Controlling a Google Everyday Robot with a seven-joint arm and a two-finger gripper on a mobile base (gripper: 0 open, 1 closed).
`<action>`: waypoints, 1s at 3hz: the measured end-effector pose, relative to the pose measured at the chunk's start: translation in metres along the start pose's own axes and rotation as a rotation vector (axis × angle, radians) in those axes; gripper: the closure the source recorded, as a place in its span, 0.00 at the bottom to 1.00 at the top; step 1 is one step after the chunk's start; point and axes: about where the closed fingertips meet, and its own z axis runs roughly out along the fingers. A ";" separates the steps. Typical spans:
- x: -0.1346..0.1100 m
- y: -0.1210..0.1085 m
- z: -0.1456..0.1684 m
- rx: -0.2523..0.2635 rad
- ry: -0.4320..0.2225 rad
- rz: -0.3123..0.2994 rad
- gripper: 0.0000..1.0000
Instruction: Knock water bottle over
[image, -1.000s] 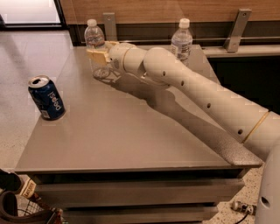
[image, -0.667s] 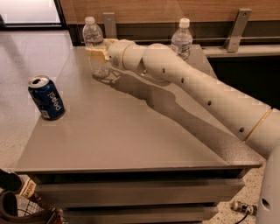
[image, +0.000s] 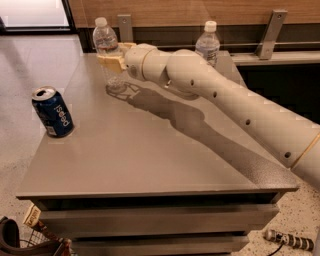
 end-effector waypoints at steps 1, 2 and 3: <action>-0.003 0.005 -0.008 0.004 -0.013 -0.005 1.00; -0.022 0.014 -0.009 -0.005 0.018 -0.027 1.00; -0.066 0.050 0.008 -0.092 0.128 -0.056 1.00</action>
Offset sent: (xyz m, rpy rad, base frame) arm -0.0160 -0.0085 0.0190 -0.0812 -0.0065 -0.0241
